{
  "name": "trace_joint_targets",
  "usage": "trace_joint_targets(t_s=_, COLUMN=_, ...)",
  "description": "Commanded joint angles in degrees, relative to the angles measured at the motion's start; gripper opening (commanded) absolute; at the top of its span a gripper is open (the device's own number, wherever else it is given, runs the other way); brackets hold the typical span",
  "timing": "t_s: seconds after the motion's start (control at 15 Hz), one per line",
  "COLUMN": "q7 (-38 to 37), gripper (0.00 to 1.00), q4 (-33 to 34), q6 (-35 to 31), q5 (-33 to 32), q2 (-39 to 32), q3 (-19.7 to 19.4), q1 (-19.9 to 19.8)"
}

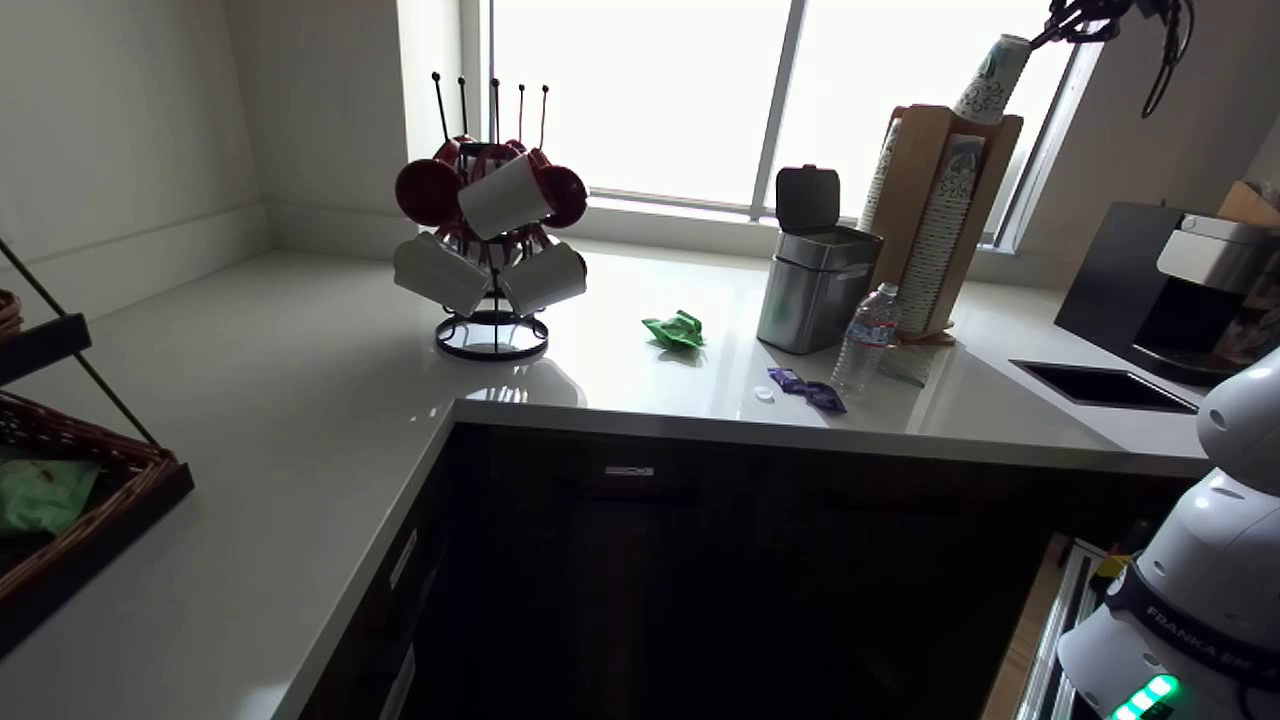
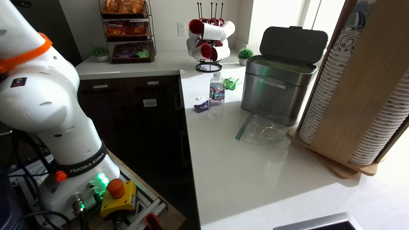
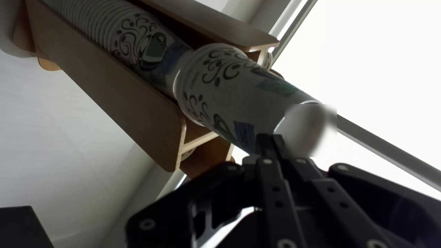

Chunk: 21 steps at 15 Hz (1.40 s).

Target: Pick up one cup from the stacked cups on the cup order and put it on the table

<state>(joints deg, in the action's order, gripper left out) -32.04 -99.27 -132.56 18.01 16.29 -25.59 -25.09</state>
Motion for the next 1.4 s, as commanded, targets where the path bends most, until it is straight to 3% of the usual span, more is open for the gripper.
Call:
trace_joint_targets(t_s=0.0, q7=1.5, gripper=0.01, q4=-4.0, q6=1.6, q5=-1.3, q2=4.6, q3=0.7, q1=-0.6)
trace_joint_targets(t_s=0.8, q7=5.6, gripper=0.01, q4=-11.3, q6=10.9, q5=-1.8, q2=12.6, q3=0.4, q1=-2.0)
trace_joint_targets(t_s=1.33, q7=6.4, gripper=0.01, q4=-21.0, q6=19.2, q5=-2.8, q2=14.8, q3=0.1, q1=-5.2)
